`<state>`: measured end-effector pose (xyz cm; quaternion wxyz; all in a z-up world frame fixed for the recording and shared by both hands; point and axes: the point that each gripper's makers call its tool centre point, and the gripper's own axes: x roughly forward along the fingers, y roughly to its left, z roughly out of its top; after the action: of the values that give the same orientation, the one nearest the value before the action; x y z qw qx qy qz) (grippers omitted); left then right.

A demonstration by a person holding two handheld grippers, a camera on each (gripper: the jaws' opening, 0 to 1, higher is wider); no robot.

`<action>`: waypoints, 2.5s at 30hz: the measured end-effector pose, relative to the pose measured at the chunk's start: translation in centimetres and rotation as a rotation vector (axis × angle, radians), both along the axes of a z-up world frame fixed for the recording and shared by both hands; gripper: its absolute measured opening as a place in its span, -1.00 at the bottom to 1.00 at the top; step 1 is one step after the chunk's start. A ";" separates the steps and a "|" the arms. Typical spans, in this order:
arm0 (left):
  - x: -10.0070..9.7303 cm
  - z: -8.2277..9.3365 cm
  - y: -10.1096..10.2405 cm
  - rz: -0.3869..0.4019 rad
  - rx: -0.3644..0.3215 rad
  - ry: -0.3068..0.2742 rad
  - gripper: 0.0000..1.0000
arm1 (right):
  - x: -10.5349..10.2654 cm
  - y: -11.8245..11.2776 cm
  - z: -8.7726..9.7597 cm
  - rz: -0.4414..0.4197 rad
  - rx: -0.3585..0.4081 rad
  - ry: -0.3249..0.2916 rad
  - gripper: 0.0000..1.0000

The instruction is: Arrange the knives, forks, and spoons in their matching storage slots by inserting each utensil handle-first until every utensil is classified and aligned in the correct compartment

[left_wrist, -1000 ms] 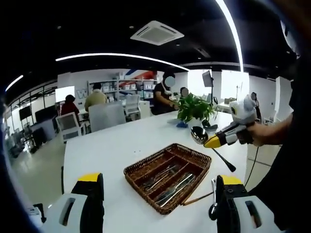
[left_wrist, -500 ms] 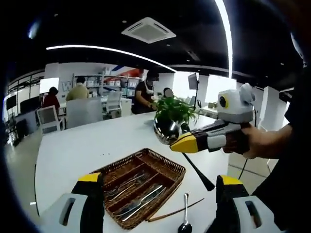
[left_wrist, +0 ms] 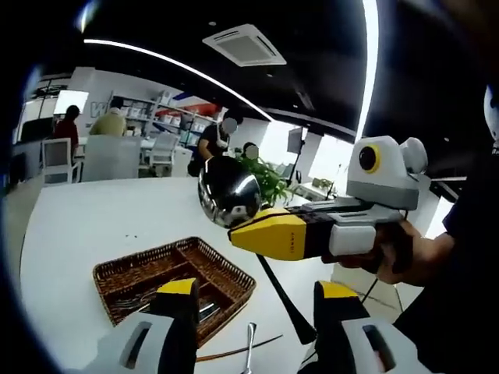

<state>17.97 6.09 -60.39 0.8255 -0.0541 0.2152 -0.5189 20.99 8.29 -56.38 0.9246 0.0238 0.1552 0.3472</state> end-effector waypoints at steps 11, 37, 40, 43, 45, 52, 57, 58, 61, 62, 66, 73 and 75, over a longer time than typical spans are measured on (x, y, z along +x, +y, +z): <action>-1.7 0.0 -0.5 -0.061 0.031 0.018 -0.86 | -0.9 0.3 1.1 0.011 0.045 -0.001 -1.00; -2.1 -0.1 3.1 -0.166 0.240 -0.087 -0.98 | -3.5 -1.6 -2.1 0.157 0.057 0.132 -0.82; -2.2 -0.2 3.2 -0.182 0.255 -0.095 -0.99 | -3.8 -1.9 -2.4 0.171 0.058 0.151 -0.82; -2.2 -0.2 3.3 -0.190 0.262 -0.093 -0.99 | -5.1 -1.7 -3.5 0.268 -0.001 0.188 -0.82; -2.0 -0.2 3.5 -0.191 0.258 -0.087 -0.99 | -5.6 -1.7 -3.6 0.295 -0.034 0.177 -0.83; -1.9 -0.8 4.2 -0.229 0.328 -0.100 -0.99 | -6.3 -0.5 -0.1 0.383 -0.112 -0.020 -0.85; -2.5 -0.7 4.1 -0.295 0.372 -0.141 -0.99 | -5.4 -1.8 -0.8 0.423 -0.247 -0.038 -0.49; -2.8 -0.8 4.1 -0.310 0.381 -0.143 -0.99 | -5.7 -1.8 -1.1 0.456 -0.277 -0.045 -0.44; -3.9 -1.2 3.6 -0.375 0.411 -0.154 -0.99 | -6.7 -1.4 -2.1 0.551 -0.365 -0.055 -0.42; -4.0 -1.3 3.5 -0.384 0.415 -0.157 -0.99 | -7.1 -1.3 -2.9 0.588 -0.405 -0.041 -0.40; -5.4 -1.9 2.7 -0.452 0.450 -0.165 -0.99 | -7.5 -0.7 -4.6 0.655 -0.482 -0.018 -0.51; -6.3 -2.1 2.1 -0.514 0.472 -0.185 -0.99 | -9.0 -0.1 -6.1 0.781 -0.569 0.048 -0.80; -6.4 -2.1 2.0 -0.521 0.480 -0.191 -0.99 | -9.2 0.0 -6.5 0.801 -0.586 0.061 -0.81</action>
<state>11.61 8.08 -62.53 0.6711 0.2466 0.2592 -0.6494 11.79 8.29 -62.91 0.6813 -0.2885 0.2701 0.6162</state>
